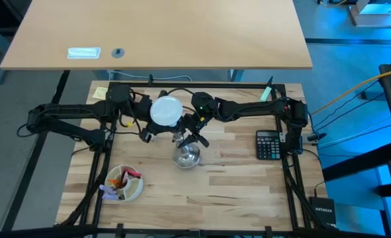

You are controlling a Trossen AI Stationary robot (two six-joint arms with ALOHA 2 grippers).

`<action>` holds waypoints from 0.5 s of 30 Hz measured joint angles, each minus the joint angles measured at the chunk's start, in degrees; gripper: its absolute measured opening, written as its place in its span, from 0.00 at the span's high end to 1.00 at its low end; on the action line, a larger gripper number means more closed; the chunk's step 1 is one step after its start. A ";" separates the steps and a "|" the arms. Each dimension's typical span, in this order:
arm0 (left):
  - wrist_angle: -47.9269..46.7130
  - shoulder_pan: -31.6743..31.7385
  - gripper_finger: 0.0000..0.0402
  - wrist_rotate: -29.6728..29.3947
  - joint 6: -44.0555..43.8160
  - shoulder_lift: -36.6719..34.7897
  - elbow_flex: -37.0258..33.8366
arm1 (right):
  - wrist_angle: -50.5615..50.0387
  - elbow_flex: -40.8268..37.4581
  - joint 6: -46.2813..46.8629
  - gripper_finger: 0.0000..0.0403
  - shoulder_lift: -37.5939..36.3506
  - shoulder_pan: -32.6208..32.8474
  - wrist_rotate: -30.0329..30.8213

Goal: Screw lightbulb
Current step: Insert the white lightbulb on the silver lamp

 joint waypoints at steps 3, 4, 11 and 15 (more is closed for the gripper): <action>-1.99 0.02 0.42 -1.69 0.09 -1.92 -0.02 | 0.21 0.04 0.08 0.65 -0.07 -0.50 1.96; -3.16 0.02 0.42 -2.65 0.09 -2.82 -0.02 | 0.40 0.07 0.22 0.65 -0.12 -0.81 2.83; -11.64 0.04 0.42 -10.34 2.03 -7.70 -0.02 | 0.78 0.15 0.56 0.65 -0.42 -2.15 6.70; -13.13 0.02 0.42 -11.75 2.00 -8.70 0.02 | 0.89 0.15 0.05 0.65 -0.42 -2.13 8.15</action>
